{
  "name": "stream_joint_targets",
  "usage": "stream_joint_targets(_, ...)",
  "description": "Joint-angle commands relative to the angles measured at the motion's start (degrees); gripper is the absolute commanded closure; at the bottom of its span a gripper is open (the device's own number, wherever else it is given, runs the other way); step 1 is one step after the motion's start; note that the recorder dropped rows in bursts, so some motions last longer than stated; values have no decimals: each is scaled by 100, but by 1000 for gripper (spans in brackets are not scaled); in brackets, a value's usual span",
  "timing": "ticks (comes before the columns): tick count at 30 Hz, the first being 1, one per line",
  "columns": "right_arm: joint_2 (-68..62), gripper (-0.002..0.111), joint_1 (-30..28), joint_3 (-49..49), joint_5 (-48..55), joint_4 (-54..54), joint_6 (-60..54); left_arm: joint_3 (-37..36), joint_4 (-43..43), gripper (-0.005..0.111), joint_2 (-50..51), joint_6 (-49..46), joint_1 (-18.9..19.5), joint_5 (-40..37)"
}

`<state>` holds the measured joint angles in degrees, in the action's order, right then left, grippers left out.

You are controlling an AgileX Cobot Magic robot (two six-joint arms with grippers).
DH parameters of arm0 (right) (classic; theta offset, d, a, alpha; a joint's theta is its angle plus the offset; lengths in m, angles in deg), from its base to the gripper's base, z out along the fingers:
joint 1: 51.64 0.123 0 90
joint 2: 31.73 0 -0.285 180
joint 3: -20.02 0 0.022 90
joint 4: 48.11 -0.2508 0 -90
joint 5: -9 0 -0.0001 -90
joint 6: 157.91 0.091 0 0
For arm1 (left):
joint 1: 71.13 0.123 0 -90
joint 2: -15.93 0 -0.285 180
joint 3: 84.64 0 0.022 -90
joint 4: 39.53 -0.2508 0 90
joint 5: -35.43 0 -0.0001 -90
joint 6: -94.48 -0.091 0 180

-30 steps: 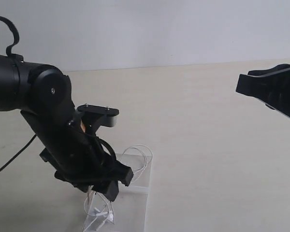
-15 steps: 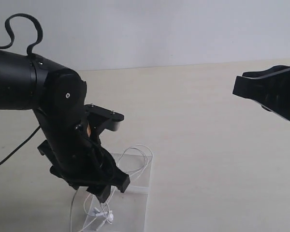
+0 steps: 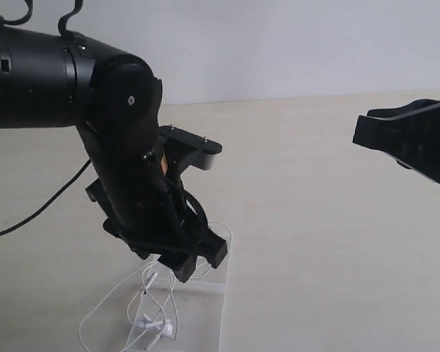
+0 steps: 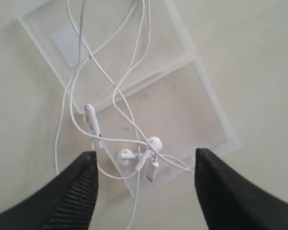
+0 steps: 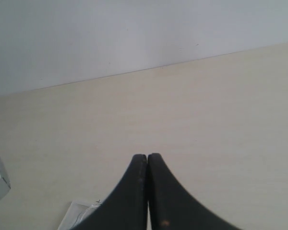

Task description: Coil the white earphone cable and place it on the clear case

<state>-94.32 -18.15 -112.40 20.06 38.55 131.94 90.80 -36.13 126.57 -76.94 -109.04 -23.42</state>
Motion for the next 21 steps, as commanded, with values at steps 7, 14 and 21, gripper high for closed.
stream_joint_targets(7, 18, 108, -15, 19, 168, 69, -43, 185, -1357, 87, -1363, 412, 75, -118)
stream_joint_targets(14, 18, 108, -15, 19, 379, 107, -60, 102, -1359, 107, -2850, 672, 132, 444)
stream_joint_targets(21, 18, 108, -15, 19, 367, 107, -59, -484, -1314, 107, -4099, 734, 132, 1443)
